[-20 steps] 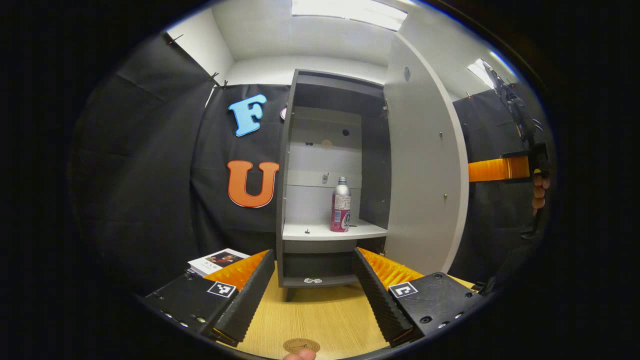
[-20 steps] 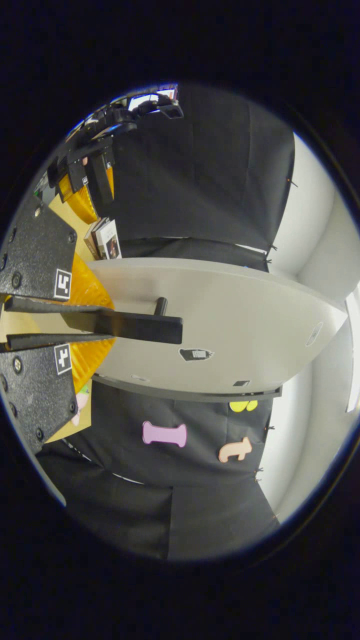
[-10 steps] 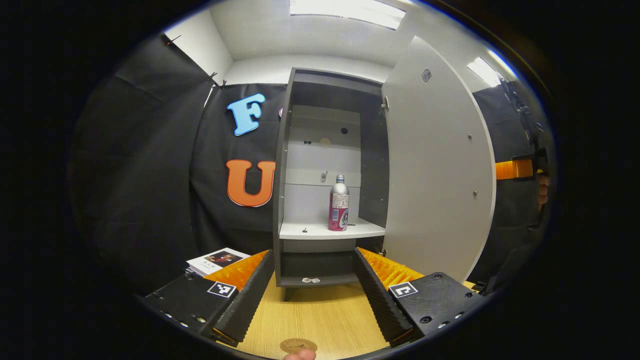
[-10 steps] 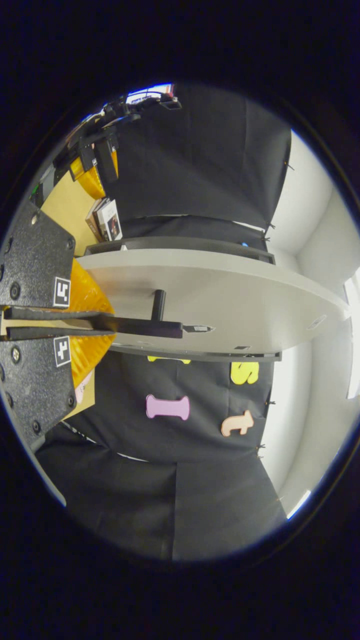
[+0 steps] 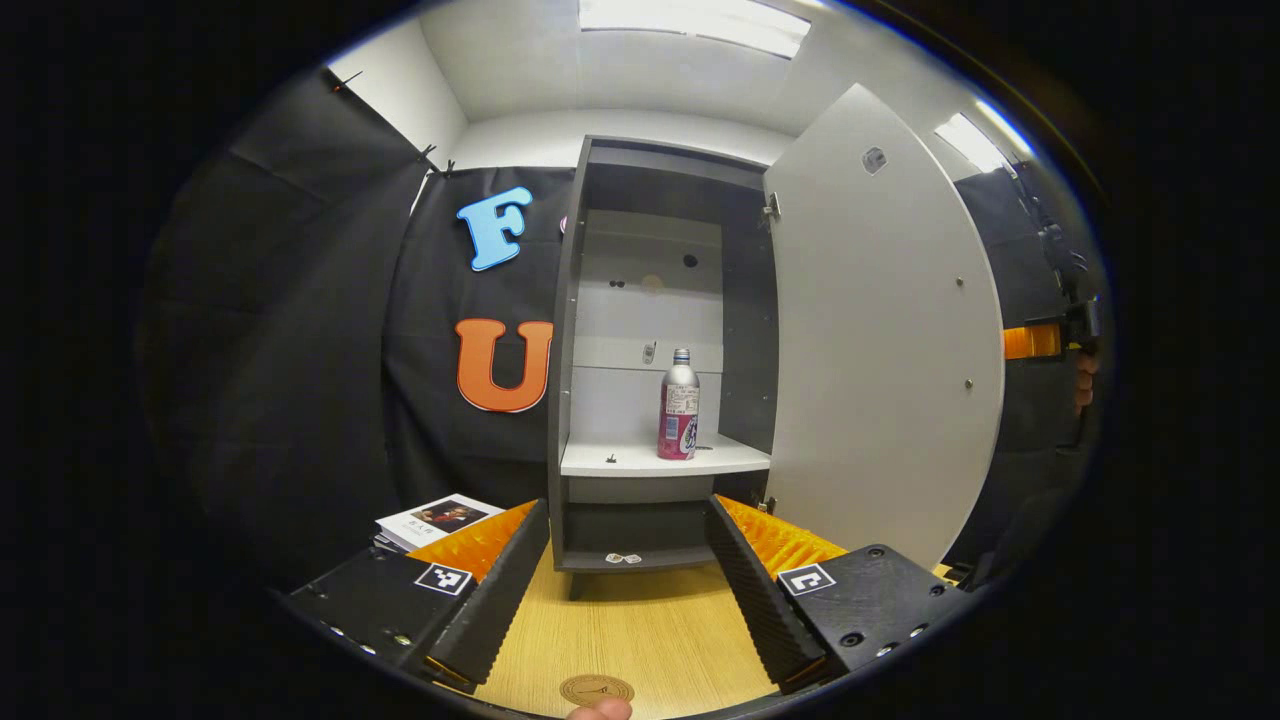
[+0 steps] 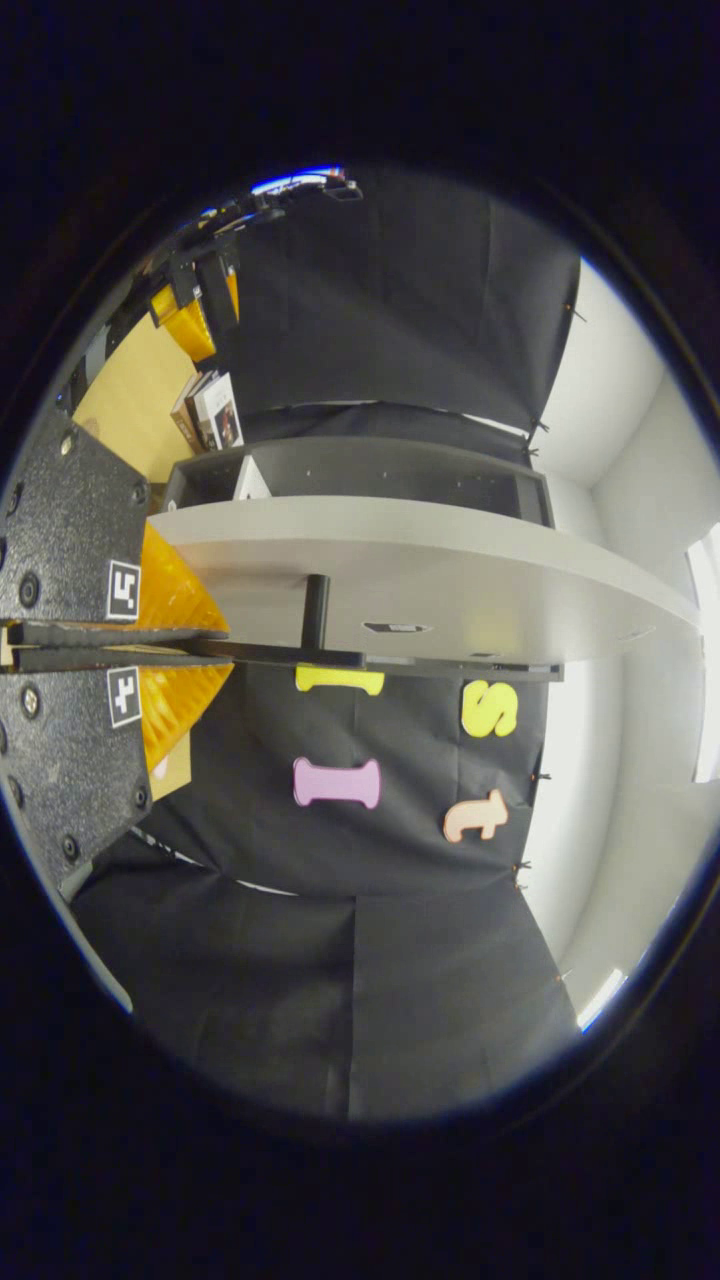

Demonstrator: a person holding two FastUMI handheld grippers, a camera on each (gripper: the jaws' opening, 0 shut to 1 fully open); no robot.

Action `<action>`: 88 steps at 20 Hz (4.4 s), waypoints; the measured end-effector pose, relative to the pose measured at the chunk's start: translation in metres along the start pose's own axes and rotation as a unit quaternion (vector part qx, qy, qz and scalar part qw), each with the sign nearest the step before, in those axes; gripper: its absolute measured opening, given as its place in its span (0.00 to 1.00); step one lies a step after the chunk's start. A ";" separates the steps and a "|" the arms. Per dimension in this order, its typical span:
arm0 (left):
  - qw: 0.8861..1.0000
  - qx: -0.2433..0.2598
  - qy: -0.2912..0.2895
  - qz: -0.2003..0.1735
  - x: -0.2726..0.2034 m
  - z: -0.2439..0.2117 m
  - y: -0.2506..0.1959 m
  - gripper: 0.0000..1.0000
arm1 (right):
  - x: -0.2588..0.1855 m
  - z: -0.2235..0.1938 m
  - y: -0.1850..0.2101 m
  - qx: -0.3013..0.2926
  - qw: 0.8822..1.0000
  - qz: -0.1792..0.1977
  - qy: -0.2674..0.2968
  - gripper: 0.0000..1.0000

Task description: Open the cabinet door with the right hand, grasp the bottle in the cabinet with the left hand and place it on the coaster, then close the cabinet door with the right hand.

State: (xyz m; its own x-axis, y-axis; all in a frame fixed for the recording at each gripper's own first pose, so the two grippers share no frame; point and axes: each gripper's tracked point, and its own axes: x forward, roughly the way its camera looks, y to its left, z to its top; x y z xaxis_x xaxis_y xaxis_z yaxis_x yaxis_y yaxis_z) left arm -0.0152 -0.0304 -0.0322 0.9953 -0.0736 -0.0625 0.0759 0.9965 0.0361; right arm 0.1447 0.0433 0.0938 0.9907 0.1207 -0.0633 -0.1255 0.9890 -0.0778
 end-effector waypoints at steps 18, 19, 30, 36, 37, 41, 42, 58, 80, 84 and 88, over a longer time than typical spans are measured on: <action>1.000 -0.010 -0.006 0.006 -0.001 0.004 0.013 0.95 | -0.079 0.001 -0.006 0.010 0.998 -0.069 -0.013 0.04; 1.000 -0.010 -0.006 0.007 -0.001 0.004 0.015 0.95 | -0.083 0.002 0.006 0.019 0.998 -0.058 -0.015 0.04; 0.999 -0.011 -0.014 0.033 -0.006 0.010 0.046 0.95 | -0.029 -0.042 0.120 0.097 0.993 0.057 -0.020 0.04; 0.999 -0.005 -0.011 0.033 -0.005 0.013 0.045 0.95 | -0.003 -0.071 0.114 0.099 0.994 0.029 -0.019 0.48; 0.999 -0.005 -0.011 0.032 -0.005 0.014 0.044 0.95 | 0.000 -0.076 0.111 0.100 0.995 0.021 -0.017 0.60; 1.000 -0.008 -0.009 0.022 0.003 0.013 0.034 0.95 | 0.003 -0.079 0.111 0.112 0.993 0.025 -0.020 0.84; 1.000 -0.009 -0.010 0.019 0.007 0.013 0.031 0.95 | 0.005 -0.080 0.113 0.113 0.993 0.031 -0.020 0.87; 0.996 -0.022 0.009 -0.087 0.237 0.026 -0.070 0.95 | 0.004 -0.094 0.114 0.087 0.995 0.047 -0.005 0.94; 1.000 0.014 0.019 -0.011 0.391 -0.022 -0.070 0.95 | 0.020 -0.111 0.123 0.083 0.994 0.064 0.024 0.94; 1.000 0.021 0.017 -0.009 0.395 -0.023 -0.072 0.95 | 0.020 -0.111 0.123 0.086 0.994 0.067 0.023 0.94; 1.000 0.023 0.011 0.000 0.398 -0.019 -0.067 0.95 | 0.020 -0.111 0.123 0.085 0.994 0.069 0.022 0.94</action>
State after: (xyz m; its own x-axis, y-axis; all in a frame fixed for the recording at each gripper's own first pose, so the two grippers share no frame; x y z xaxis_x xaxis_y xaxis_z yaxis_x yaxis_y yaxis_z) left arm 0.3746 -0.1261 -0.0785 0.9939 -0.0713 -0.0838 0.0782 0.9936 0.0819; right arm 0.1428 0.1581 -0.0276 0.9608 0.2567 -0.1046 -0.2461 0.9636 0.1040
